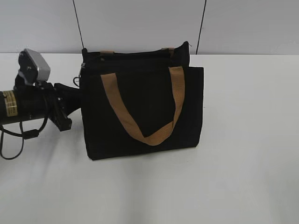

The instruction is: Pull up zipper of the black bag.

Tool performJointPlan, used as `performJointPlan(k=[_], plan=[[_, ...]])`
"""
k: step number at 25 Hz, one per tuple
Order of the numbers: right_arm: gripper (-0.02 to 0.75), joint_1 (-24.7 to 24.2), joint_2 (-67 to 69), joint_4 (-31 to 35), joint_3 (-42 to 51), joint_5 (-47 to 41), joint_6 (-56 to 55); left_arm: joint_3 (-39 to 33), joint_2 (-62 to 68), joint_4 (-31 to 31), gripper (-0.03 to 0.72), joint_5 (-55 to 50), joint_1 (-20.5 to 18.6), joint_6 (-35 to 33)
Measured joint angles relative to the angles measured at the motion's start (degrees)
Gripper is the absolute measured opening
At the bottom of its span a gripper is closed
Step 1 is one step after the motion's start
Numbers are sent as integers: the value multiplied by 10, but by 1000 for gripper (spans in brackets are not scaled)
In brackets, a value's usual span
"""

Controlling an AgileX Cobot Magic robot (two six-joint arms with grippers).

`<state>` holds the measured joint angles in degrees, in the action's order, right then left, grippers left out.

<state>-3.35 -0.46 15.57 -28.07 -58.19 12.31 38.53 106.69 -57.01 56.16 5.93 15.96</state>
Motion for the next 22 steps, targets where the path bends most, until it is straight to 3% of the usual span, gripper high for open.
performJointPlan(k=[9, 18, 22], plan=[[595, 0, 146, 80, -30, 175, 0, 0, -143, -15, 25, -126, 0, 76], [592, 1, 374, 152, -127, 176, 174, 5, -193, -20, 25, -170, 0, 74], [577, 51, 462, 167, -182, 161, 214, 8, -221, -22, 25, -175, 0, 79]])
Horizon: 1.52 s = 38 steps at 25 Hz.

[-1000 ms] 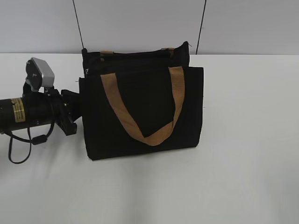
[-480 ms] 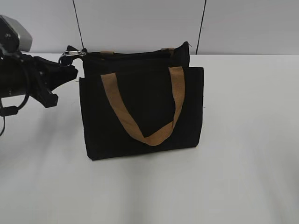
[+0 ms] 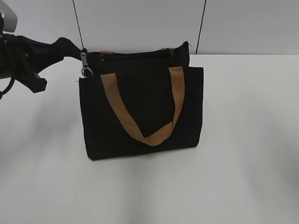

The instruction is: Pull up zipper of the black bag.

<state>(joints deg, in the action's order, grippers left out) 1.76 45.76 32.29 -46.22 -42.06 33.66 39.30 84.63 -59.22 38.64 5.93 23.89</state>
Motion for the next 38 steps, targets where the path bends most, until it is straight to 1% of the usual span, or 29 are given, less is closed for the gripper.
performJointPlan(k=[2, 4, 9, 12, 15, 18, 22, 25, 29, 31, 38], plan=[[575, 56, 54, -4, -27, 3, 2, 0, -9, 0, 25, 0, 0, 9], [575, 119, 102, -28, -49, 11, -16, 0, -16, -1, 25, -1, 0, 19], [572, 291, 232, -166, -130, 57, -153, 9, -44, -2, 25, -29, 0, 41], [529, 359, 315, -203, -187, 90, -196, 17, -49, -4, 25, -29, 0, 55], [442, 403, 382, -209, -237, 130, -204, 20, -51, -5, 25, -25, 1, 67], [405, 430, 437, -210, -266, 172, -187, 20, -55, -6, 25, -25, 1, 70], [396, 445, 496, -212, -272, 236, -143, 20, -57, -7, 25, -17, 1, 72], [389, 446, 529, -212, -272, 284, -135, 20, -57, -7, 25, -16, 1, 74], [318, 446, 548, -213, -272, 323, -132, 20, -57, -7, 25, -14, 1, 75], [301, 446, 555, -213, -272, 337, -132, 20, -57, -7, 25, -12, 1, 75], [292, 446, 581, -214, -272, 379, -150, 20, -57, -13, 24, -1, 1, 80]])
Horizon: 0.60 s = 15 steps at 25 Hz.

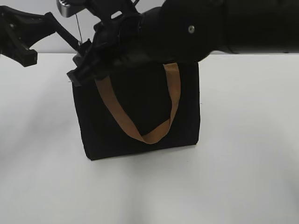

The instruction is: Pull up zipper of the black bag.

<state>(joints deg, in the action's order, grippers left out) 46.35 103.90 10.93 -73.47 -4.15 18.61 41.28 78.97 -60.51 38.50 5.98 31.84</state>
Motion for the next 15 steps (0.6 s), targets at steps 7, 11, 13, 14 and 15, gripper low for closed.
performJointPlan(k=[7, 11, 13, 14, 15], plan=[[249, 1, 14, 1, 0, 19, -44, 1, -2, -21, 23, 0, 0, 11], [231, 19, 14, 1, 0, 9, -52, 1, -2, -22, 23, -1, 0, 12], [229, 30, 14, 1, 0, 4, -53, 1, -2, -22, 23, -1, 0, 12], [229, 35, 14, 1, 0, 3, -53, 1, -2, -22, 23, -1, 0, 12], [229, 36, 14, 1, 0, 2, -55, 1, -2, -22, 23, -1, 0, 12]])
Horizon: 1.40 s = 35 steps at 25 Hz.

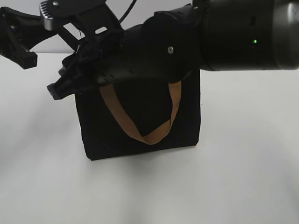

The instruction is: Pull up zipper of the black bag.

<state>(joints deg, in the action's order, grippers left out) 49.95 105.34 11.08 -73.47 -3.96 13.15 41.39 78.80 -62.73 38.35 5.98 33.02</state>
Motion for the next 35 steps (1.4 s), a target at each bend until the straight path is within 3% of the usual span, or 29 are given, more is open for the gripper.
performJointPlan(k=[15, 22, 28, 31, 35], plan=[[229, -10, -3, 6, -2, 9, -74, 0, 0, -1, 23, 4, 0, 0], [307, -13, -47, -2, -4, -2, -36, 0, 0, -1, 23, 5, 0, 0], [319, -37, -23, -4, -2, -27, -27, 0, 0, -1, 23, 5, 0, 5], [309, -41, -17, -5, -2, -27, -27, 0, 0, -1, 23, 6, 0, 7], [238, -36, -12, -4, -2, -27, -27, 0, 0, -1, 23, 6, 0, 8]])
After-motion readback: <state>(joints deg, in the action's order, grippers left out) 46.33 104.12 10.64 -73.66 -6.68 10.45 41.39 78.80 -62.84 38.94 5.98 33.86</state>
